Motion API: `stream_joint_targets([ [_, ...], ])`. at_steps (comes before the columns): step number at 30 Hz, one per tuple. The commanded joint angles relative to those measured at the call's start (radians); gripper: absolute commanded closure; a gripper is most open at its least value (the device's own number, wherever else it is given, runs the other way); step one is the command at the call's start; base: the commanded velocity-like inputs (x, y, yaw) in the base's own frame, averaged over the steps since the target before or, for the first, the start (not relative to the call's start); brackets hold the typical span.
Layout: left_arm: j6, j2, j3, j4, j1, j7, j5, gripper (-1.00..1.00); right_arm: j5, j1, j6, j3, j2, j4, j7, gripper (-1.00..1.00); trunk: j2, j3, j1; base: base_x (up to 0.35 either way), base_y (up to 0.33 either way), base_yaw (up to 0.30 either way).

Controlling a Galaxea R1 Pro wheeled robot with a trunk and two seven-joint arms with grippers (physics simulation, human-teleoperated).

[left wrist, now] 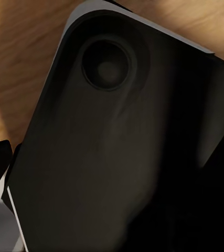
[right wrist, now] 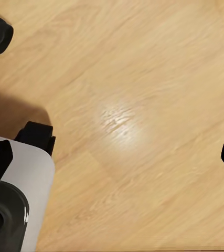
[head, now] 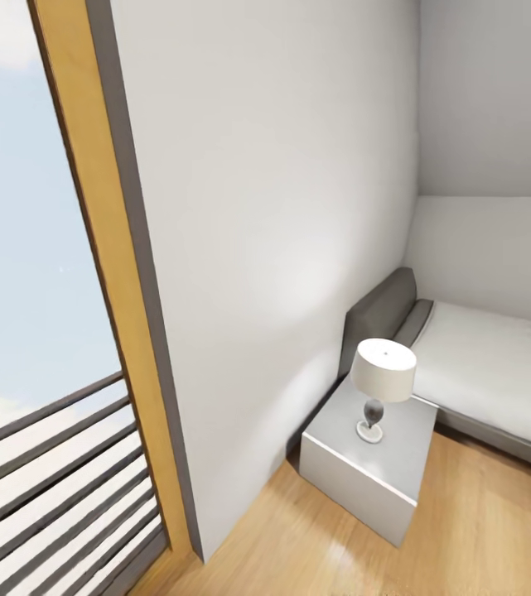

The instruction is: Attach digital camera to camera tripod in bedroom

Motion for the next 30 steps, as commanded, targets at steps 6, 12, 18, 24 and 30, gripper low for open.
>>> stream_joint_targets([
  [6, -0.001, 0.000, 0.004, -0.002, 0.001, 0.000, 0.004, -1.00, 0.004, -0.001, 0.002, 0.003, 0.000, 0.001, 0.003, -1.00, 0.000, -0.001, 0.000, 0.000, 0.000, -0.225],
  [12, -0.001, 0.000, 0.004, -0.002, 0.001, 0.000, 0.004, -1.00, 0.004, -0.001, 0.002, 0.003, 0.000, 0.001, 0.003, -1.00, 0.000, -0.001, 0.000, 0.000, 0.000, -0.223],
  [18, -0.001, 0.000, 0.004, -0.002, 0.001, 0.000, 0.004, -1.00, 0.004, -0.001, 0.002, 0.003, 0.000, 0.001, 0.003, -1.00, 0.000, -0.001, 0.000, 0.000, 0.000, -0.223],
  [24, -0.001, 0.000, 0.004, -0.002, 0.001, 0.000, 0.004, -1.00, 0.004, -0.001, 0.002, 0.003, 0.000, 0.001, 0.003, -1.00, 0.000, -0.001, 0.000, 0.000, 0.000, -0.223],
  [30, -0.001, 0.000, 0.004, -0.002, 0.001, 0.000, 0.004, -1.00, 0.004, -0.001, 0.001, 0.003, 0.000, 0.001, 0.003, -1.00, 0.000, -0.001, 0.000, 0.000, 0.000, -0.223],
])
